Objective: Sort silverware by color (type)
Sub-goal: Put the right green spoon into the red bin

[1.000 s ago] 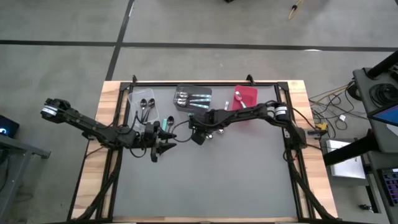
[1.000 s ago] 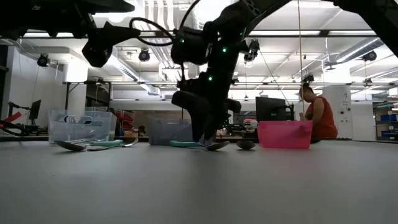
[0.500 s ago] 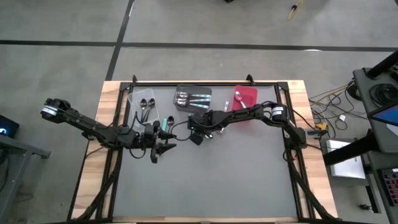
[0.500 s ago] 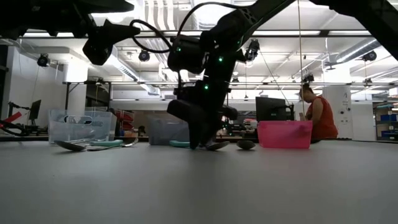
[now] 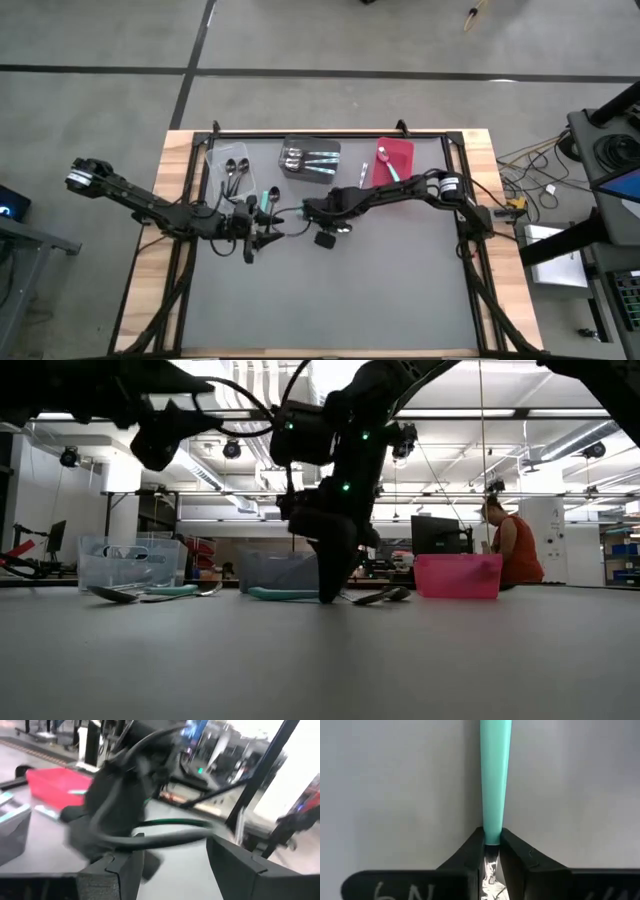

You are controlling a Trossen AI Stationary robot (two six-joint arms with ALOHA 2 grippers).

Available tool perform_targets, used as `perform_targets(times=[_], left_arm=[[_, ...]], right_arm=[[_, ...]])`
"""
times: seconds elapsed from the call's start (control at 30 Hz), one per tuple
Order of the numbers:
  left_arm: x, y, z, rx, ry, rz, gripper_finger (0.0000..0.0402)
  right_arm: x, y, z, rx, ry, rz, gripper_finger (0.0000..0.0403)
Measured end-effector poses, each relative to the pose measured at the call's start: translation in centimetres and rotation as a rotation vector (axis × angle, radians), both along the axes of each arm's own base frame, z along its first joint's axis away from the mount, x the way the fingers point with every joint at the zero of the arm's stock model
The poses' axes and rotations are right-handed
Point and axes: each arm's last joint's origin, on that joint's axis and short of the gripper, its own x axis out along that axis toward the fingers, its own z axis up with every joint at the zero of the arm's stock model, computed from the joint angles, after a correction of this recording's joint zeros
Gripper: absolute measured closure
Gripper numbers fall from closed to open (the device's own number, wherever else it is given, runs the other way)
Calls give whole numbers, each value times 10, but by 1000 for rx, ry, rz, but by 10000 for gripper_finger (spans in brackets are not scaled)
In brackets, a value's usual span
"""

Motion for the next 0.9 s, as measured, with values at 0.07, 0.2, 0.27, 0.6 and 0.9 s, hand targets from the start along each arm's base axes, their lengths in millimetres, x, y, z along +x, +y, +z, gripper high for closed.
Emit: perform_targets(times=[0.07,0.2,0.27,0.6,0.9], left_arm=[[-1,0,-6,22,65,1,206],[-3,1,-22,56,218,1,206],[-2,1,-30,57,280,4,206],[14,-7,-56,69,352,0,221],[21,-9,-70,61,383,5,240]], right_arm=[[-2,14,0,2,27,138,367],[-7,44,0,-65,75,442,368],[-8,54,1,-133,87,516,364],[-10,64,9,-162,129,489,325],[-5,66,26,-152,124,423,289]])
